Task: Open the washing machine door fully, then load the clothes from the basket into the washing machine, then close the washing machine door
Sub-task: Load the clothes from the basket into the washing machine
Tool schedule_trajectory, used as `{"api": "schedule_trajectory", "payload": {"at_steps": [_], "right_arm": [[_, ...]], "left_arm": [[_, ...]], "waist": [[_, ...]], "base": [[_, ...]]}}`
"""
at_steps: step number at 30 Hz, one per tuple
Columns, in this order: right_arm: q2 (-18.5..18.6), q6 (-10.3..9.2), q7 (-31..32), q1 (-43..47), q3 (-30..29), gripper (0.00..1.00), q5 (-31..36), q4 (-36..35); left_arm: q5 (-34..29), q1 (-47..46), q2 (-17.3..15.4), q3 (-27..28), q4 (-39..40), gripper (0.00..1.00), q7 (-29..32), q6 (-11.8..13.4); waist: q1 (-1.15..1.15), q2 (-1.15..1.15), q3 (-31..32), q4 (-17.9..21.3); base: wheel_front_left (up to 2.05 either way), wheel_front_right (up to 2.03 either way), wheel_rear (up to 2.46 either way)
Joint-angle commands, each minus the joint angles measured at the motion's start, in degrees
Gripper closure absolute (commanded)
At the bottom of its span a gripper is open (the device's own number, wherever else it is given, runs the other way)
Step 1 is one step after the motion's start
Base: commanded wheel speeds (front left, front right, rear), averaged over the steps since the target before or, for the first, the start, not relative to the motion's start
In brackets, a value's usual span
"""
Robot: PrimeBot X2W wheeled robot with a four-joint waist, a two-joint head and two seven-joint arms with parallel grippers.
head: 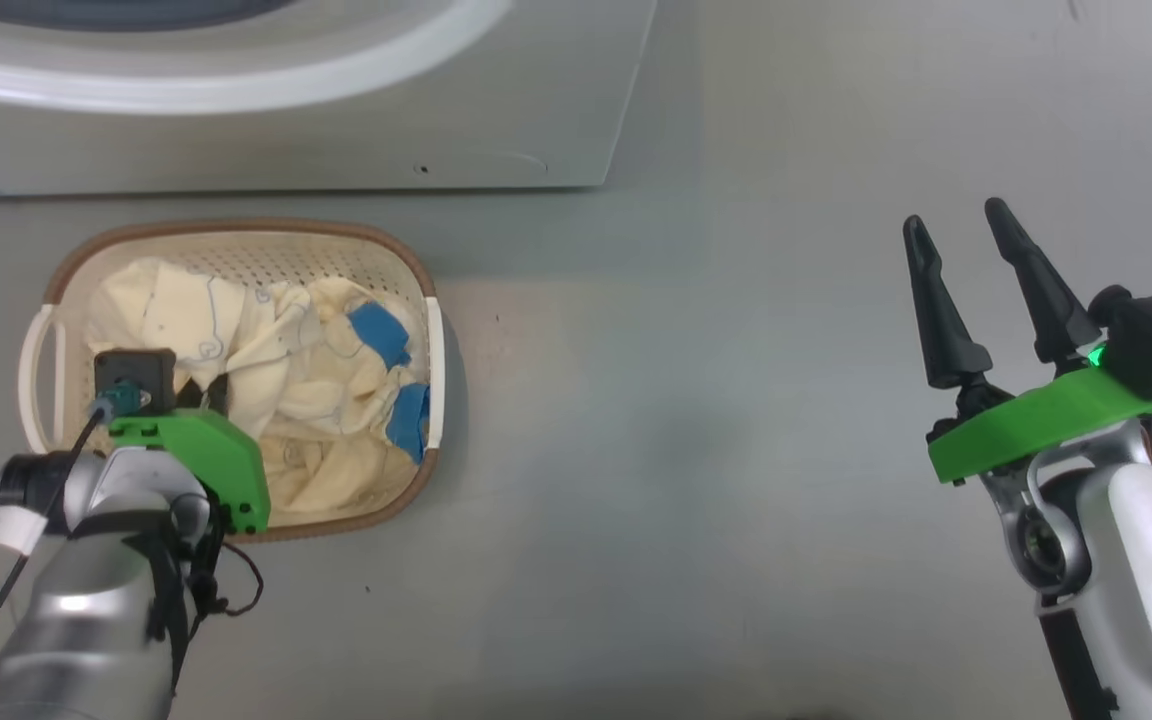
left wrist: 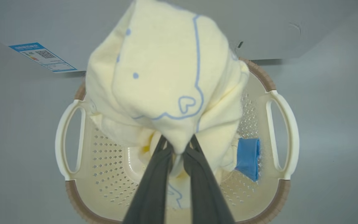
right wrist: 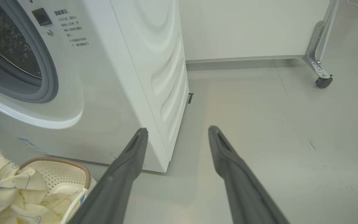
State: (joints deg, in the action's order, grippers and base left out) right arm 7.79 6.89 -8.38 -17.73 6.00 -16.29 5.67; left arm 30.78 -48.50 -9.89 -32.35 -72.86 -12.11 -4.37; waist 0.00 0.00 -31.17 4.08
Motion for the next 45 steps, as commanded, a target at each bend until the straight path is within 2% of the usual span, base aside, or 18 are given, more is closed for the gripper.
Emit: {"api": "schedule_trajectory", "payload": {"at_steps": [1, 5, 8, 9, 14, 23, 34, 45], "right_arm": [[0.2, 0.59, 0.1, 1.4, 0.8, 0.00, -0.1, -1.3], [0.0, 0.59, 0.0, 2.4, 0.5, 0.00, -0.3, -0.7], [-0.2, 0.59, 0.1, 3.2, 0.2, 0.00, -0.4, -0.4], [-0.2, 0.59, 0.1, 3.2, 0.2, 0.00, -0.4, -0.4], [-0.5, 0.59, 0.1, 4.6, 0.0, 0.00, -0.5, 0.2], [-1.2, 0.59, -0.1, 7.4, -0.7, 0.00, -0.9, 1.1], [-2.0, 0.59, -0.1, 11.6, -1.7, 0.00, -1.0, 1.8], [-3.0, 0.59, 0.3, 14.6, -2.8, 0.00, -1.2, 1.1]], "left_arm": [[-0.3, 1.5, -2.1, 1.3, 1.2, 1.00, -1.8, 1.0], [-0.6, 3.7, -2.4, 2.2, 5.4, 1.00, -2.8, 2.8], [-1.2, 6.6, -3.4, 4.7, 13.7, 1.00, -2.9, 4.5], [-1.2, 6.6, -3.4, 4.7, 13.7, 1.00, -2.9, 4.5], [-3.2, 13.8, -4.6, 9.8, 27.0, 1.00, -2.9, 6.2], [-8.4, 25.6, -4.3, 17.9, 45.4, 1.00, -2.9, 6.4], [-11.1, 37.4, -1.8, 24.6, 53.3, 1.00, -2.9, 5.7], [-12.9, 43.5, -0.3, 27.4, 56.7, 1.00, -2.9, 4.6]], "waist": [[0.00, 0.00, 4.1, -0.9], [0.00, 0.00, 7.5, -1.3], [0.00, 0.00, 10.0, -1.8], [0.00, 0.00, 10.0, -1.8], [0.00, 0.00, 13.8, -2.5], [0.00, 0.00, 20.1, -3.8], [0.00, 0.00, 27.8, -4.5], [0.00, 0.00, 31.6, -5.2]], "base": [[0.00, 0.00, 0.00], [0.00, 0.00, 0.00], [0.00, 0.00, 0.00], [0.00, 0.00, 0.00], [0.00, 0.00, 0.00], [0.00, 0.00, 0.00], [0.00, 0.00, 0.00], [0.00, 0.00, 0.00]]}}
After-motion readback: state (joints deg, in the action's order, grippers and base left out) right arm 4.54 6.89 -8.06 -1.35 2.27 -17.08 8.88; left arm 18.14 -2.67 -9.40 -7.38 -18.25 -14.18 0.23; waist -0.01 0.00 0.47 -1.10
